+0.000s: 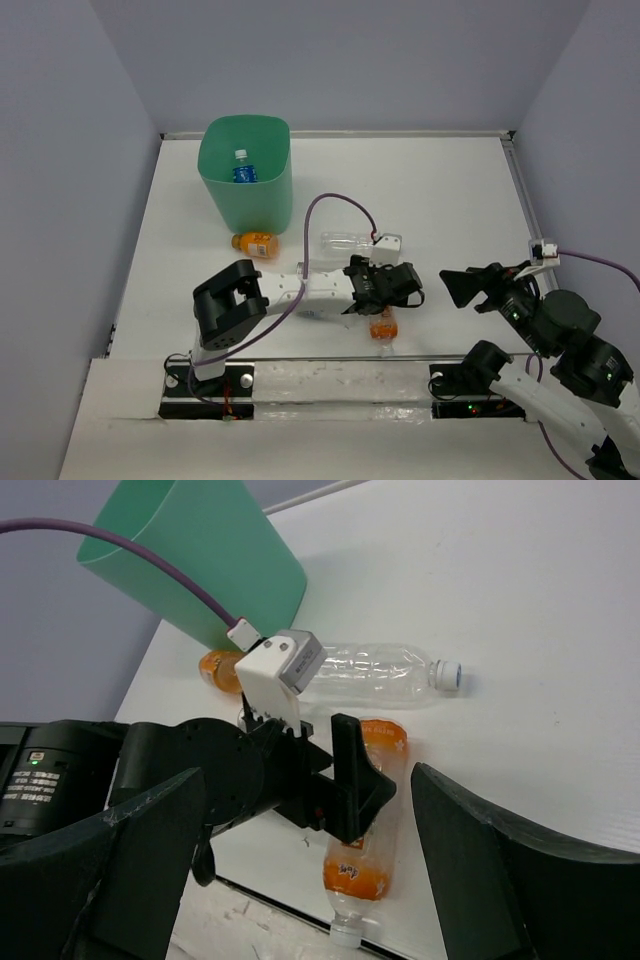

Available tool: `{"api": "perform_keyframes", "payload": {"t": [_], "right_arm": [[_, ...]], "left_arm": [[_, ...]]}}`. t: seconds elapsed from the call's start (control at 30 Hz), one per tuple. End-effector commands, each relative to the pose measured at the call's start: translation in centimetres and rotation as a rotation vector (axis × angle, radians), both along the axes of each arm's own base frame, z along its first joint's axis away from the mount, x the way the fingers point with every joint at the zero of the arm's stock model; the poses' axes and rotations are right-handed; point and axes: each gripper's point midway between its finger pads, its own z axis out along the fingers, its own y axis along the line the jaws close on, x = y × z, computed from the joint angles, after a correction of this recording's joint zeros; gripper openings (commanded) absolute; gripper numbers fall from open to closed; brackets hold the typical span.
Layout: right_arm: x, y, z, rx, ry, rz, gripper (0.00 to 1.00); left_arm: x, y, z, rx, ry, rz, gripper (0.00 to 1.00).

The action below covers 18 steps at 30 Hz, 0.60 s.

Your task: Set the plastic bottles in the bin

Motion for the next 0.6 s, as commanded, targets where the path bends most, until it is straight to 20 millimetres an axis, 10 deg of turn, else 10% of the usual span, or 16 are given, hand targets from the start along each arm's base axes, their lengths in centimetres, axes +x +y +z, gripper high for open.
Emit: {"api": "perform_keyframes", "payload": {"t": [0.0, 0.3, 0.57], "right_arm": [[-0.9, -0.2, 1.6, 0.041, -0.042, 0.033, 0.88], [-0.6, 0.8, 1.2, 0.025, -0.031, 0.061, 0.88], [-1.6, -1.4, 4.5, 0.053, -0.111, 0.023, 0.87]], "left_arm": [[1.5, -1.1, 0.3, -0.022, -0.034, 0.032, 0.99], [2.6, -1.9, -0.9, -0.044, -0.023, 0.006, 0.93], [1.3, -2.5, -2.7, -0.075, 0.036, -0.059, 0.58]]}}
